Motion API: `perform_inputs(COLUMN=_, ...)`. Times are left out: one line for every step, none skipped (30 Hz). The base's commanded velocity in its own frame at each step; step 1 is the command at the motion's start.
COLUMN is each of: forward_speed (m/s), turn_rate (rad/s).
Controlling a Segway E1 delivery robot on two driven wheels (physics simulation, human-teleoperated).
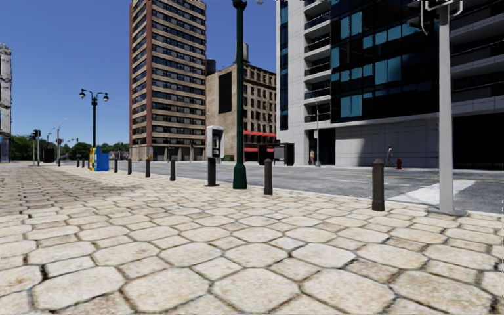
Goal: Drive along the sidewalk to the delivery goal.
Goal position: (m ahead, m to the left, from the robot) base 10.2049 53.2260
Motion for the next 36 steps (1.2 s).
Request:
perform_inputs(forward_speed=2.0, turn_rate=0.56)
perform_inputs(forward_speed=2.0, turn_rate=0.56)
perform_inputs(forward_speed=2.0, turn_rate=0.56)
perform_inputs(forward_speed=2.0, turn_rate=0.56)
perform_inputs(forward_speed=2.0, turn_rate=0.56)
perform_inputs(forward_speed=2.0, turn_rate=0.56)
perform_inputs(forward_speed=2.0, turn_rate=0.56)
perform_inputs(forward_speed=2.0, turn_rate=0.56)
perform_inputs(forward_speed=2.0, turn_rate=0.57)
perform_inputs(forward_speed=2.0, turn_rate=0.57)
perform_inputs(forward_speed=2.0, turn_rate=0.57)
perform_inputs(forward_speed=2.0, turn_rate=0.57)
perform_inputs(forward_speed=2.0, turn_rate=0.57)
perform_inputs(forward_speed=2.0, turn_rate=0.57)
perform_inputs(forward_speed=2.0, turn_rate=0.57)
perform_inputs(forward_speed=2.0, turn_rate=0.57)
perform_inputs(forward_speed=2.0, turn_rate=0.58)
perform_inputs(forward_speed=2.0, turn_rate=0.58)
perform_inputs(forward_speed=2.0, turn_rate=0.58)
perform_inputs(forward_speed=2.0, turn_rate=0.58)
perform_inputs(forward_speed=2.0, turn_rate=0.58)
perform_inputs(forward_speed=2.0, turn_rate=0.58)
perform_inputs(forward_speed=2.0, turn_rate=0.58)
perform_inputs(forward_speed=2.0, turn_rate=0.58)
perform_inputs(forward_speed=2.0, turn_rate=0.58)
perform_inputs(forward_speed=2.0, turn_rate=0.58)
perform_inputs(forward_speed=2.0, turn_rate=0.58)
perform_inputs(forward_speed=2.0, turn_rate=0.58)
perform_inputs(forward_speed=2.0, turn_rate=0.58)
perform_inputs(forward_speed=2.0, turn_rate=0.58)
perform_inputs(forward_speed=2.0, turn_rate=0.58)
perform_inputs(forward_speed=2.0, turn_rate=0.58)
perform_inputs(forward_speed=2.0, turn_rate=0.58)
perform_inputs(forward_speed=2.0, turn_rate=0.58)
perform_inputs(forward_speed=2.0, turn_rate=0.58)
perform_inputs(forward_speed=2.0, turn_rate=0.58)
